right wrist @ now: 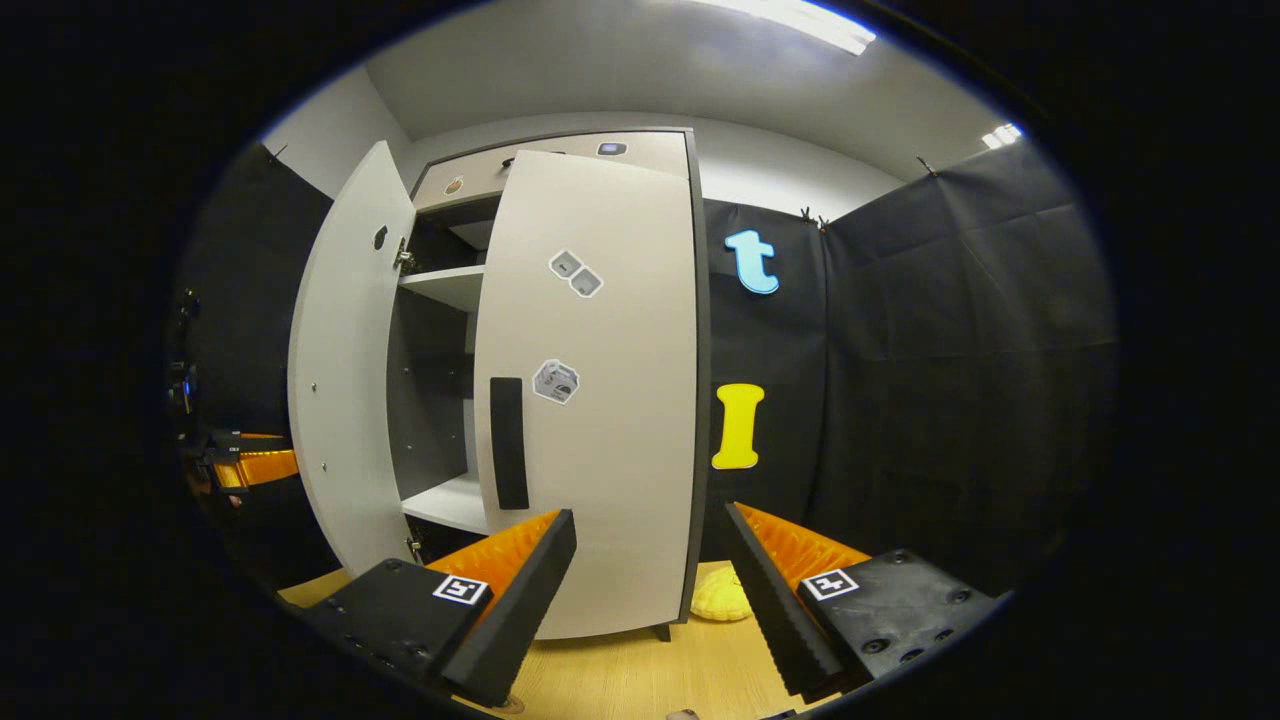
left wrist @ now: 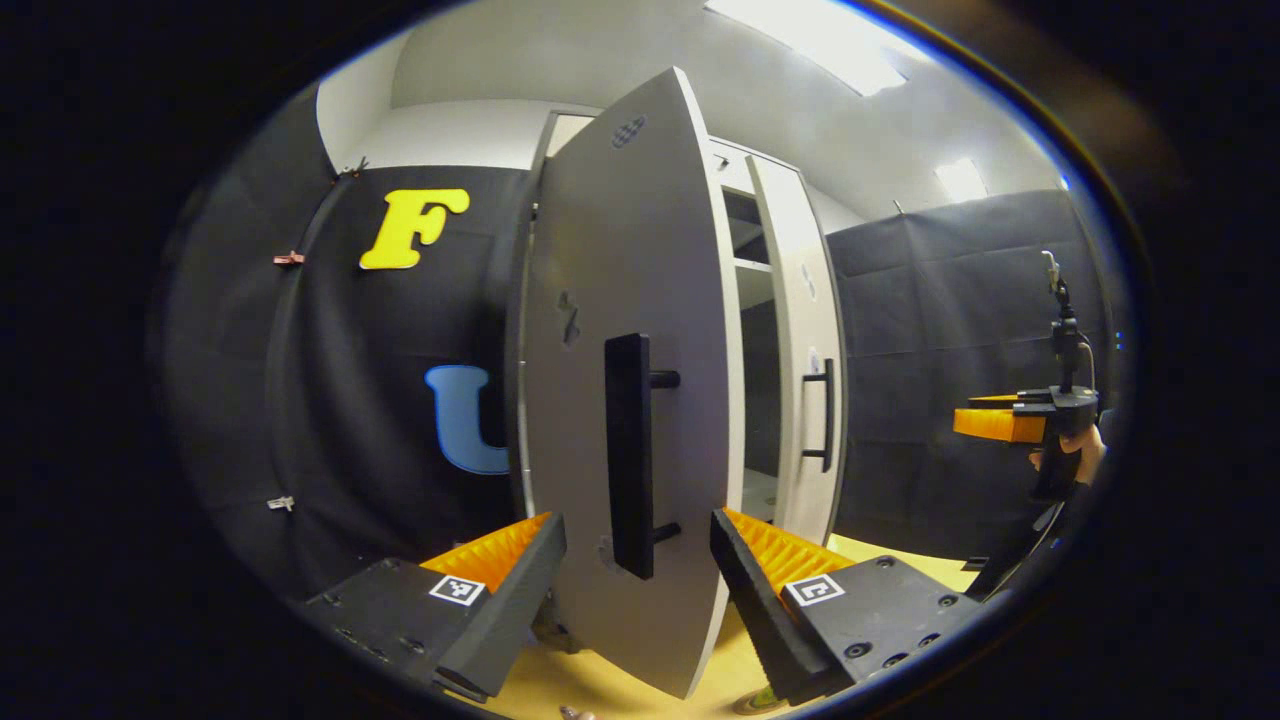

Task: Grasp the bottle in the cabinet with the left hand and place it on the coaster, then close the right door with the right hand and the left door with the left hand.

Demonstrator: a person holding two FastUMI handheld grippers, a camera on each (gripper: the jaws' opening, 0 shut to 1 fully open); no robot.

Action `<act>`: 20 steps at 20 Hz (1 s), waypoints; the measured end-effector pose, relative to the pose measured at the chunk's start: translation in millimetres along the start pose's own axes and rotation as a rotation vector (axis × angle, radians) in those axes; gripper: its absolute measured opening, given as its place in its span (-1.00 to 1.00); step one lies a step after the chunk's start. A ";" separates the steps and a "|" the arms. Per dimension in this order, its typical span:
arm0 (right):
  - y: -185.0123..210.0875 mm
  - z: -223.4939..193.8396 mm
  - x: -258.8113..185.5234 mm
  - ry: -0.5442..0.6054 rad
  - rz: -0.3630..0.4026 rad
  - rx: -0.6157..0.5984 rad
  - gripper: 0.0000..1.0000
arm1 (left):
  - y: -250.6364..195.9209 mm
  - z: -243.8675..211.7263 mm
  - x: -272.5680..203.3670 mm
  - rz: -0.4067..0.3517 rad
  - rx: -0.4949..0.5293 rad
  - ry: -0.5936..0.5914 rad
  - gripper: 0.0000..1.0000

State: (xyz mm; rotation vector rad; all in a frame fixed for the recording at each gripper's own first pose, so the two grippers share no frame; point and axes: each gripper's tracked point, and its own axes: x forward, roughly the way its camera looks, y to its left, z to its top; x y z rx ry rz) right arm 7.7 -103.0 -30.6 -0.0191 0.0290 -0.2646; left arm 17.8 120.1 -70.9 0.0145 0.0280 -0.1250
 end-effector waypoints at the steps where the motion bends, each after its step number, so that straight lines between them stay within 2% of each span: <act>1: -2.6 0.4 -1.9 0.001 -0.004 0.005 0.95 | -13.3 -1.5 1.8 -0.032 -0.019 -0.002 0.88; 3: -6.9 -0.3 -6.0 0.005 -0.007 0.011 0.96 | -17.5 -3.1 5.5 -0.028 -0.006 0.009 0.90; 4: -8.3 -0.5 -7.2 0.006 -0.006 0.011 0.96 | -16.2 -3.3 3.6 -0.023 0.005 0.018 0.97; 10: -10.3 -3.6 -14.4 0.021 0.011 0.013 0.95 | -15.7 -8.0 4.4 -0.012 -0.050 0.008 0.96; 13: -15.1 -4.5 -21.9 0.029 0.008 0.003 0.95 | -23.5 -8.4 10.2 -0.015 -0.029 0.011 0.92; 15: -21.3 -3.5 -26.8 0.031 -0.003 0.005 0.95 | -33.3 -9.5 18.7 -0.036 -0.030 0.012 0.92; 18: -30.2 -0.4 -33.2 0.027 -0.024 0.010 0.95 | -59.3 -10.7 32.8 -0.115 -0.065 0.011 0.92; 20: -36.1 -0.1 -38.5 0.025 -0.039 0.009 0.96 | -67.5 -15.5 38.7 -0.131 -0.077 0.026 0.92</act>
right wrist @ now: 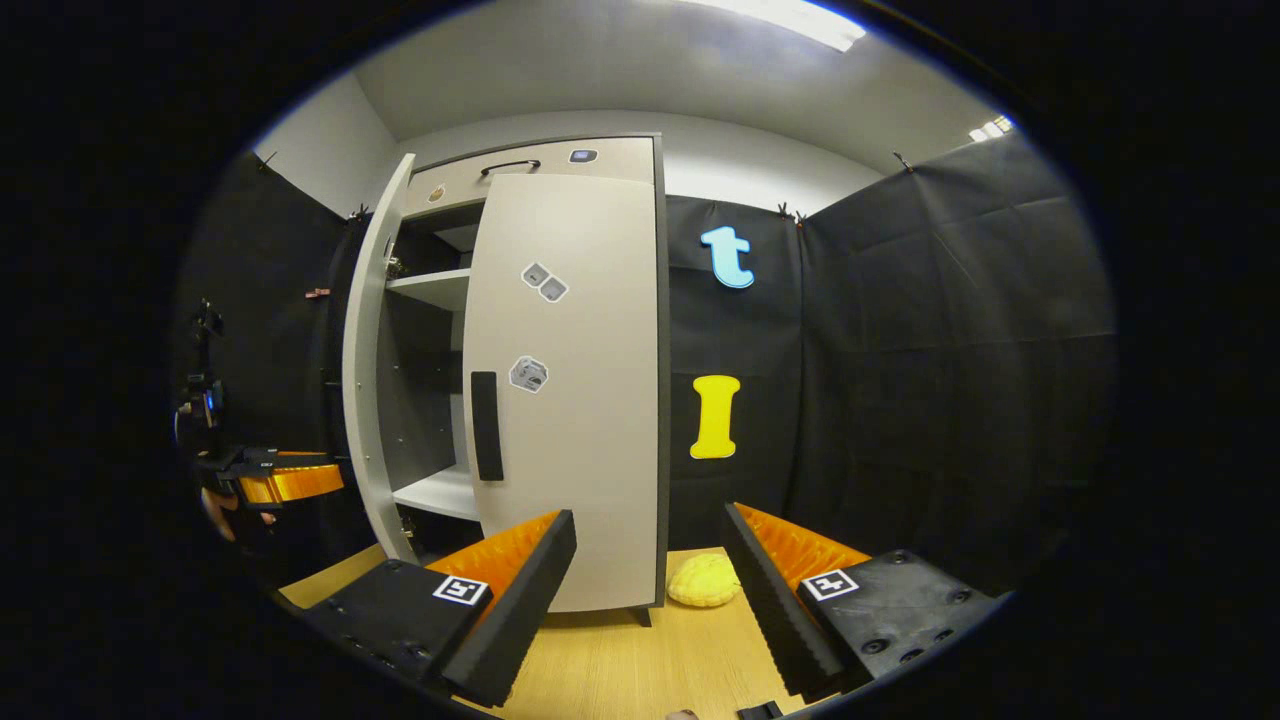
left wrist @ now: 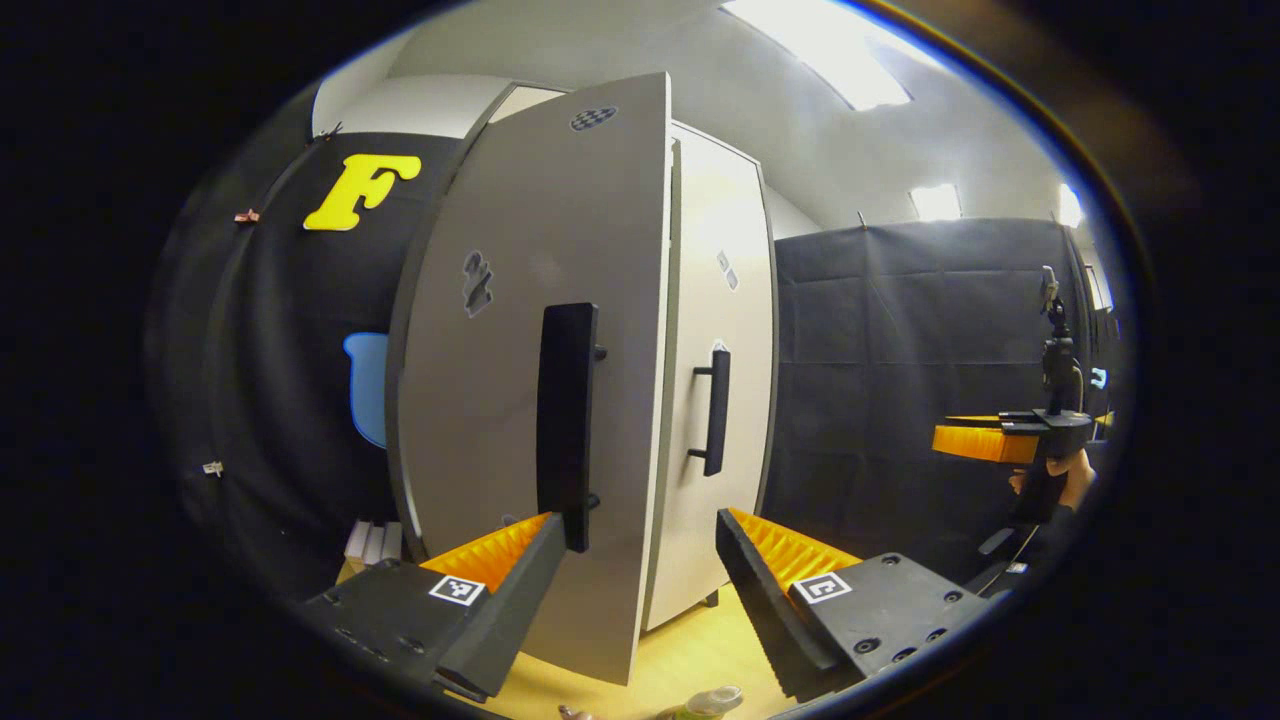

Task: Grasp the bottle in the cabinet with the left hand and place it on the coaster, then close the right door with the right hand and the left door with the left hand.

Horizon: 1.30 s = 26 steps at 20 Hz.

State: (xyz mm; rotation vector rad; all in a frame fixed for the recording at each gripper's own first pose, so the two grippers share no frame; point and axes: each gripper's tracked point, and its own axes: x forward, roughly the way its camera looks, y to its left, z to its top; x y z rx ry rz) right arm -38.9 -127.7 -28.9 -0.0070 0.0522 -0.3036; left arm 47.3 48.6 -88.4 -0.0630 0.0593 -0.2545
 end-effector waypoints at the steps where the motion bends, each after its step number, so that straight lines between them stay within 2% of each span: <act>1: -2.4 0.0 -4.9 0.001 -0.007 0.001 0.96 | -1.3 -1.5 -0.5 -0.002 -0.005 0.005 0.92; 4: -6.7 -3.7 -13.7 0.006 -0.016 0.008 0.95 | -1.6 -4.0 -2.0 0.002 -0.014 0.015 0.92; 7: -4.8 -3.4 -11.6 0.006 -0.002 0.015 0.96 | 4.1 -7.6 -11.9 0.039 0.006 0.025 0.92; 17: 26.9 -1.1 7.2 -0.006 0.120 0.016 0.95 | 11.8 0.5 -42.7 0.122 0.008 0.029 0.92; 23: 39.5 2.1 21.1 -0.017 0.156 0.009 0.95 | 9.4 10.9 -53.7 0.135 0.052 0.017 0.92; 26: 46.8 2.2 22.4 -0.019 0.182 0.020 0.95 | 11.9 18.5 -58.6 0.169 0.106 0.011 0.92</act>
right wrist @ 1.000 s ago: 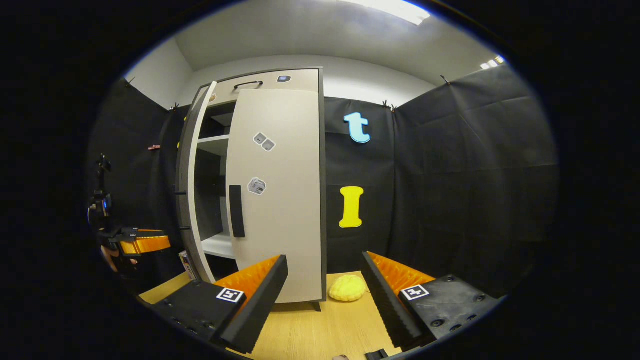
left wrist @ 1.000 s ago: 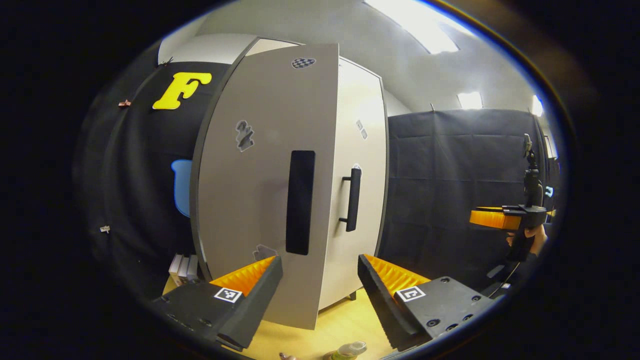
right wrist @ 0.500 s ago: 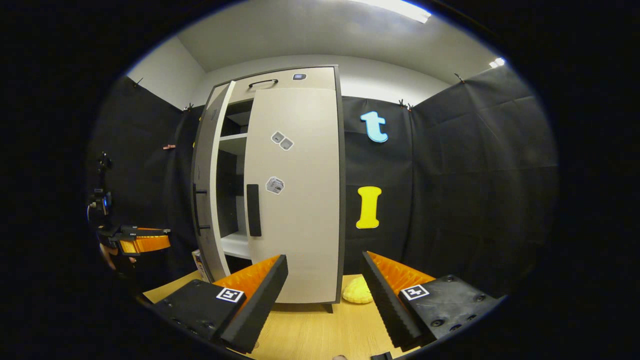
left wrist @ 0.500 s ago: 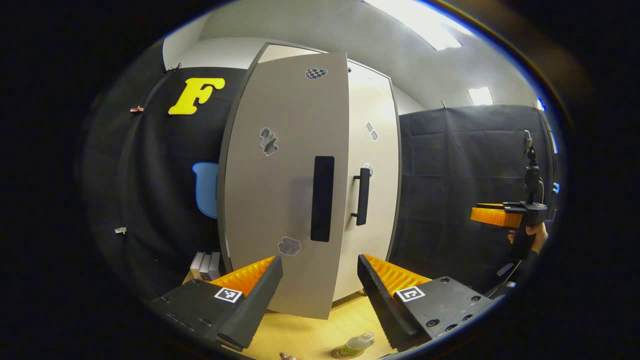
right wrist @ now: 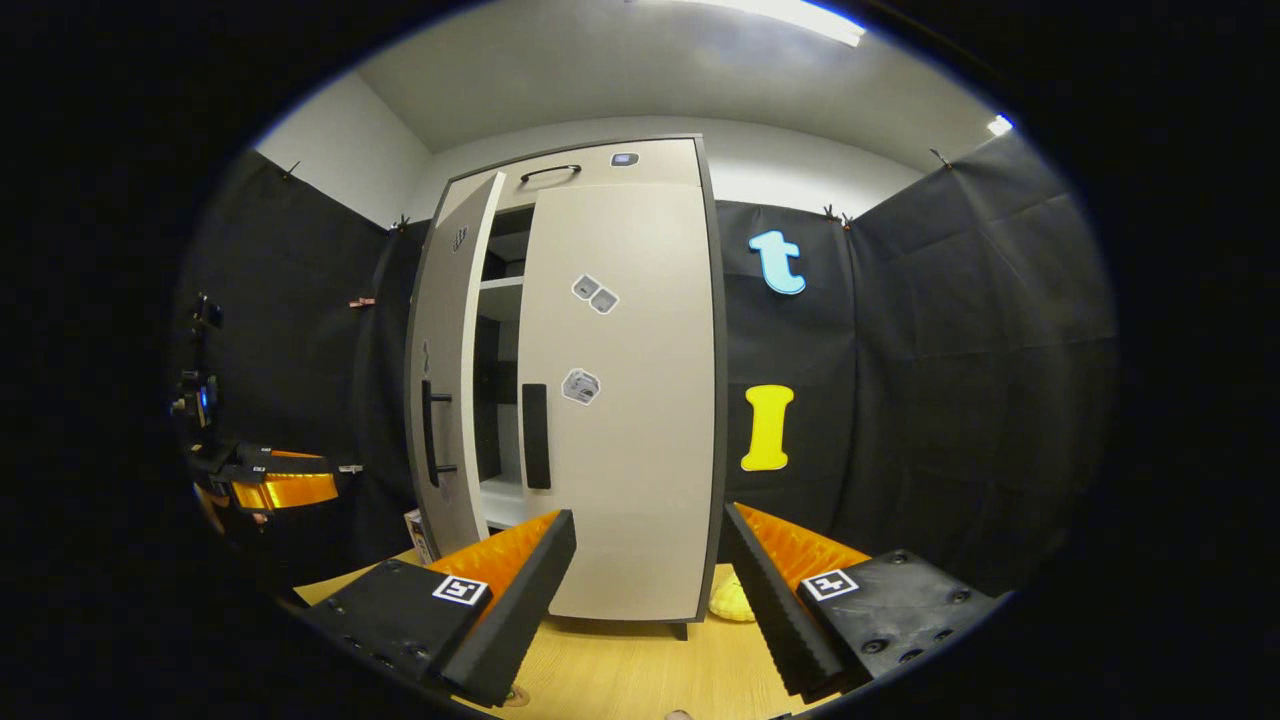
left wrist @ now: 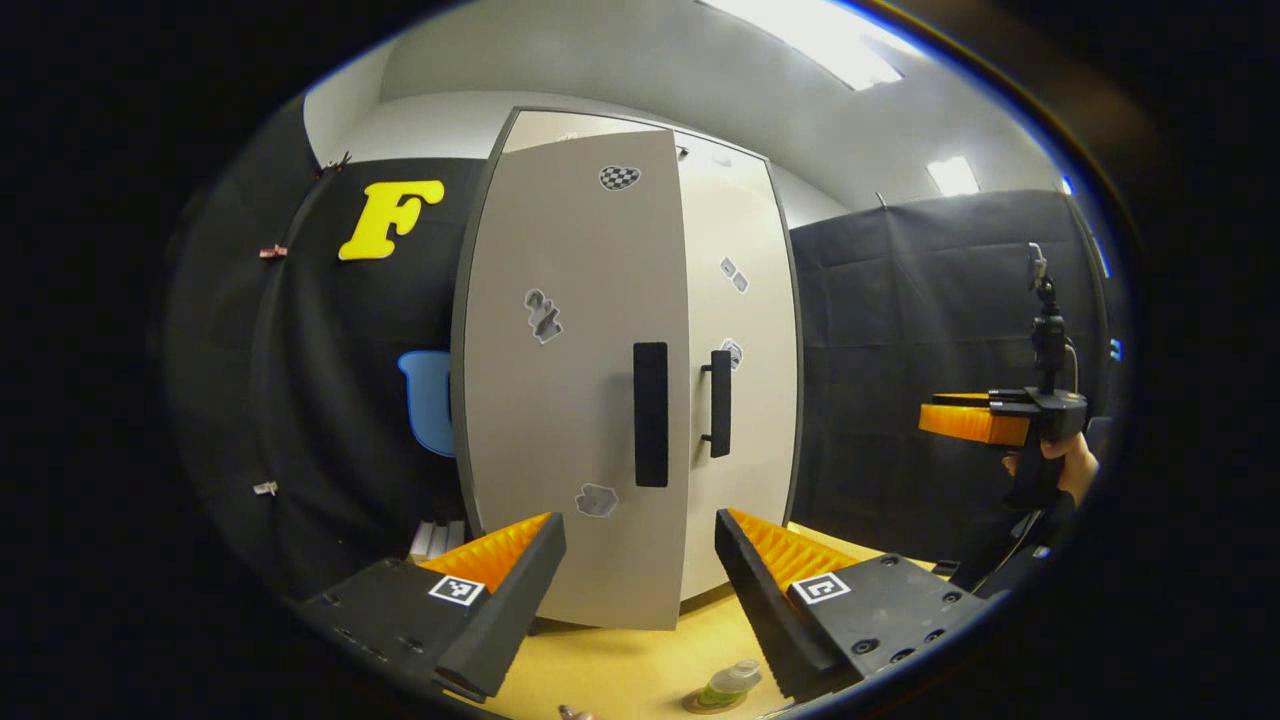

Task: Grasp the bottle in the cabinet with the left hand and place it on the coaster, then close the right door with the right hand and the left door with the left hand.

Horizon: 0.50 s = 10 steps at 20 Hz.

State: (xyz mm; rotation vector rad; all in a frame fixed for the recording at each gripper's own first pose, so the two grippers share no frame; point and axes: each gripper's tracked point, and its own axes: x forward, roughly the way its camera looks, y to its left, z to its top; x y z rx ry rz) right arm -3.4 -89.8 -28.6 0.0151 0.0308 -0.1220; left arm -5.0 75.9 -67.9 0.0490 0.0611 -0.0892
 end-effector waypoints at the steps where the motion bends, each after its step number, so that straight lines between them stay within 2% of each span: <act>1: 1.0 0.5 0.4 -0.001 0.007 0.000 0.95 | -0.2 2.5 -1.3 0.008 0.007 -0.011 0.92; 4: 8.1 3.5 -0.3 -0.009 0.026 -0.016 0.95 | -4.4 8.0 -4.1 0.008 -0.018 -0.031 0.91; 7: 16.3 2.4 -2.7 -0.006 0.049 -0.028 0.95 | -3.0 8.0 -6.6 0.023 0.010 -0.033 0.92; 10: 18.8 3.4 -3.6 -0.006 0.058 -0.034 0.95 | -6.6 10.2 -9.6 0.021 -0.004 -0.043 0.91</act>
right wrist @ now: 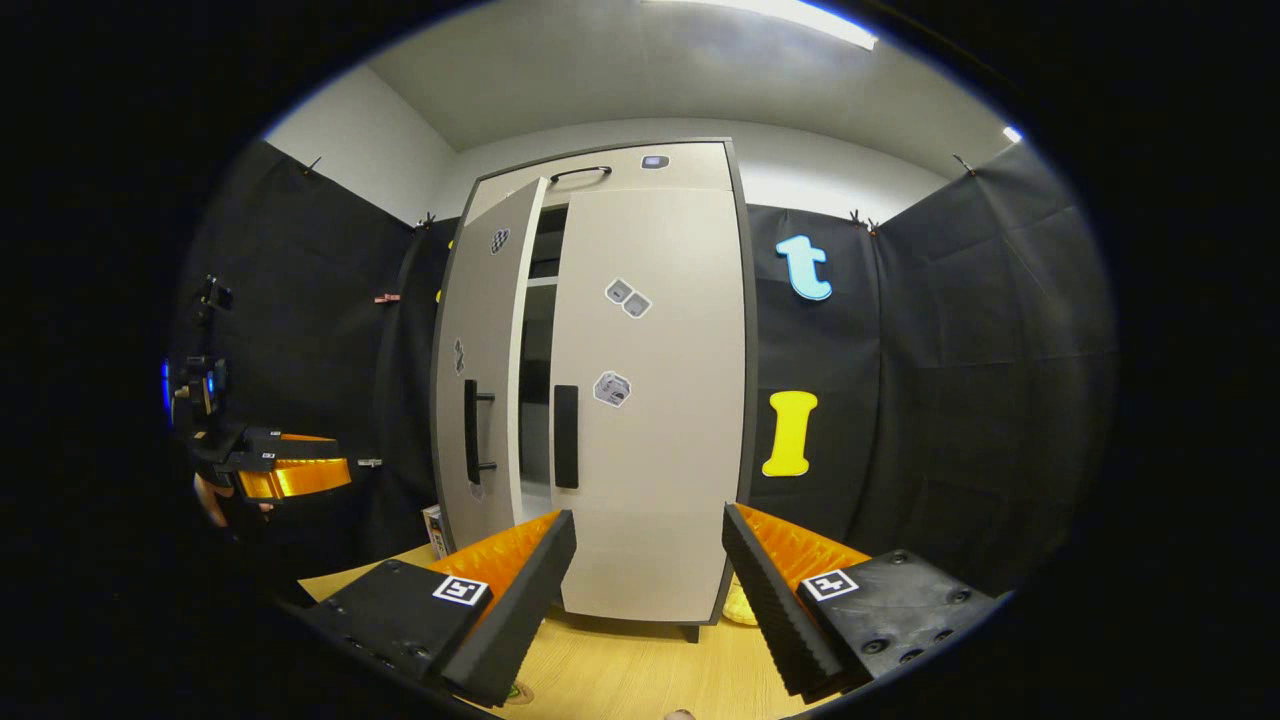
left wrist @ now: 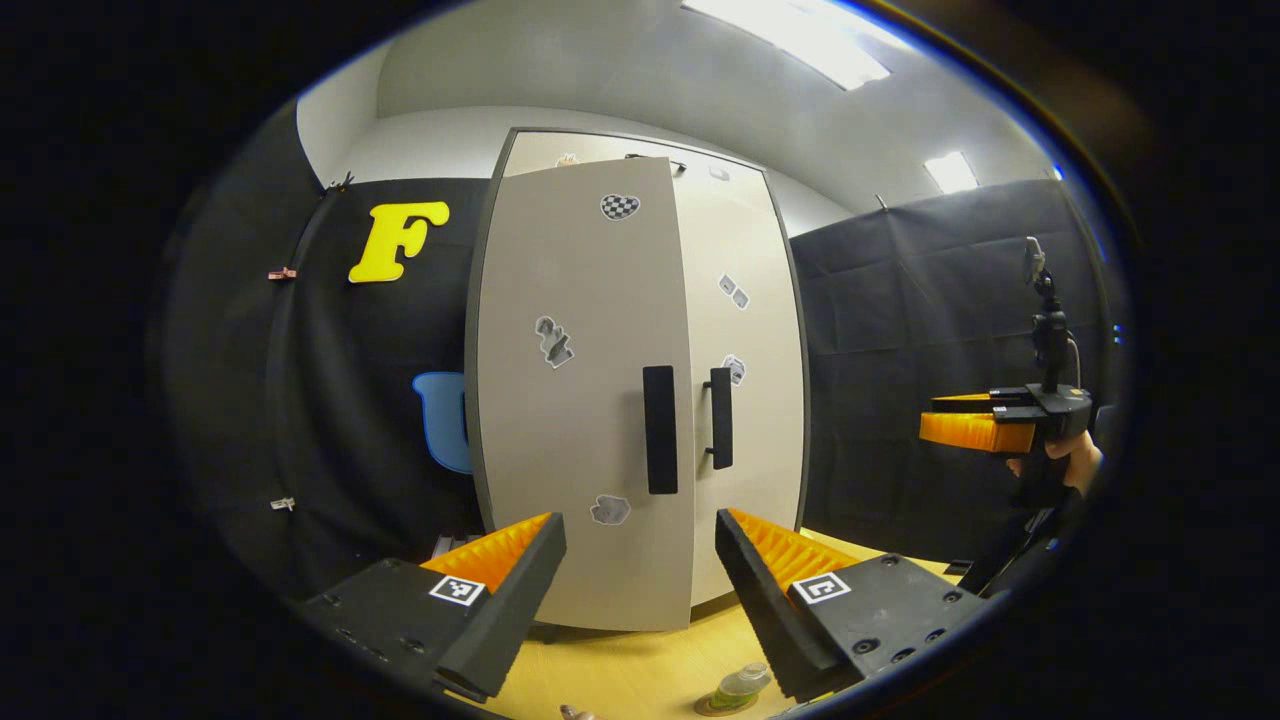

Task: Grasp the bottle in the cabinet with the left hand and place it on the coaster, then close the right door with the right hand and the left door with the left hand.

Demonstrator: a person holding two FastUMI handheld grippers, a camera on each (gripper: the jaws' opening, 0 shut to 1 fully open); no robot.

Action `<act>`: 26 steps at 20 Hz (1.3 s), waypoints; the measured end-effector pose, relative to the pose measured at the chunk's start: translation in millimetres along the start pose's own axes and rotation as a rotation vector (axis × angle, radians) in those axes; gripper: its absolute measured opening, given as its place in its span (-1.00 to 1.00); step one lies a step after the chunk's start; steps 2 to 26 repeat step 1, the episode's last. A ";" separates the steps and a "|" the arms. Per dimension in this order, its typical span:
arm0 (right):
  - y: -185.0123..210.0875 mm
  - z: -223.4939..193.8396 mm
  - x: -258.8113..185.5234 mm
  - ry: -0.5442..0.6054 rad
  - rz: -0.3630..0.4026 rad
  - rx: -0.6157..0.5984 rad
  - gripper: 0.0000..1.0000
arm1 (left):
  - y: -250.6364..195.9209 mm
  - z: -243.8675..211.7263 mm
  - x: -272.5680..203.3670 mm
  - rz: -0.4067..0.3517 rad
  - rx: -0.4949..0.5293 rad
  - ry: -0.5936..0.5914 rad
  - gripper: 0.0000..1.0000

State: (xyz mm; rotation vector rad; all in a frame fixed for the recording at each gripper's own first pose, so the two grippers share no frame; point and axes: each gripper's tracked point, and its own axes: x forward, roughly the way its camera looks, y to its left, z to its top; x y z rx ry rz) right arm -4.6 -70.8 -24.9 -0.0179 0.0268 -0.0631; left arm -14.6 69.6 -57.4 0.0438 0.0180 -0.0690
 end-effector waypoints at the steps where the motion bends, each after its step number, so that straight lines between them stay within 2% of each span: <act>1: 0.4 1.7 -0.4 -0.004 0.001 0.000 0.95 | -0.1 0.3 -1.4 0.003 -0.006 -0.009 0.92; 26: 0.4 1.7 -0.4 -0.004 0.001 0.000 0.95 | -0.1 0.3 -1.4 0.003 -0.006 -0.009 0.92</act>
